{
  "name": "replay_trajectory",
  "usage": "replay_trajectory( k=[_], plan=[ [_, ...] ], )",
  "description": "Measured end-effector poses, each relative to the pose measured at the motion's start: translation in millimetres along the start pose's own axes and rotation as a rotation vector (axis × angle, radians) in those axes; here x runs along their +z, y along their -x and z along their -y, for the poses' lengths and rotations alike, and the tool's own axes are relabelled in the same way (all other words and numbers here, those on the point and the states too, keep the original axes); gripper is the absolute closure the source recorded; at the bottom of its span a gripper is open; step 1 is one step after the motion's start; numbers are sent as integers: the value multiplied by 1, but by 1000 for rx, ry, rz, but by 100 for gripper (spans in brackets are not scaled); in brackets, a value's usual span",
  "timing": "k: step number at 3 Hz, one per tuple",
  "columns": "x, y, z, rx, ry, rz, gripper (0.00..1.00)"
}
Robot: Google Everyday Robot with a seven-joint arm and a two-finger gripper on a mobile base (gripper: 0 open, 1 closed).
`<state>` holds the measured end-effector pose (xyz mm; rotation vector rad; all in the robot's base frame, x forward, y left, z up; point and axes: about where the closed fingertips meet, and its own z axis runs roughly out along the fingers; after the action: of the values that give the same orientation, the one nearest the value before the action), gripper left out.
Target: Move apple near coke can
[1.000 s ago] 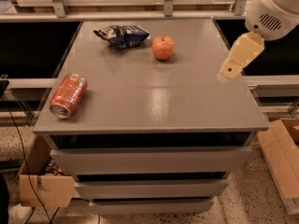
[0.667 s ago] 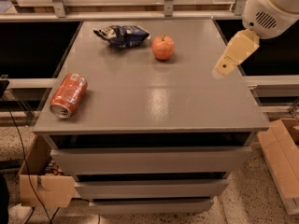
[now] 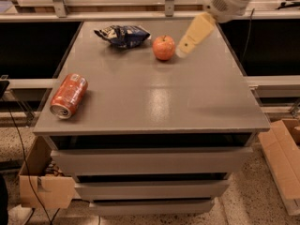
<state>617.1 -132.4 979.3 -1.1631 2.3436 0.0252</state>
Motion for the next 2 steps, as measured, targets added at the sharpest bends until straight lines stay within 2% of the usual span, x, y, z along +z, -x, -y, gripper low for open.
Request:
replay_trajectory(
  k=[1, 2],
  plan=[
    [38, 52, 4, 67, 40, 38, 0],
    [38, 52, 4, 66, 40, 38, 0]
  ],
)
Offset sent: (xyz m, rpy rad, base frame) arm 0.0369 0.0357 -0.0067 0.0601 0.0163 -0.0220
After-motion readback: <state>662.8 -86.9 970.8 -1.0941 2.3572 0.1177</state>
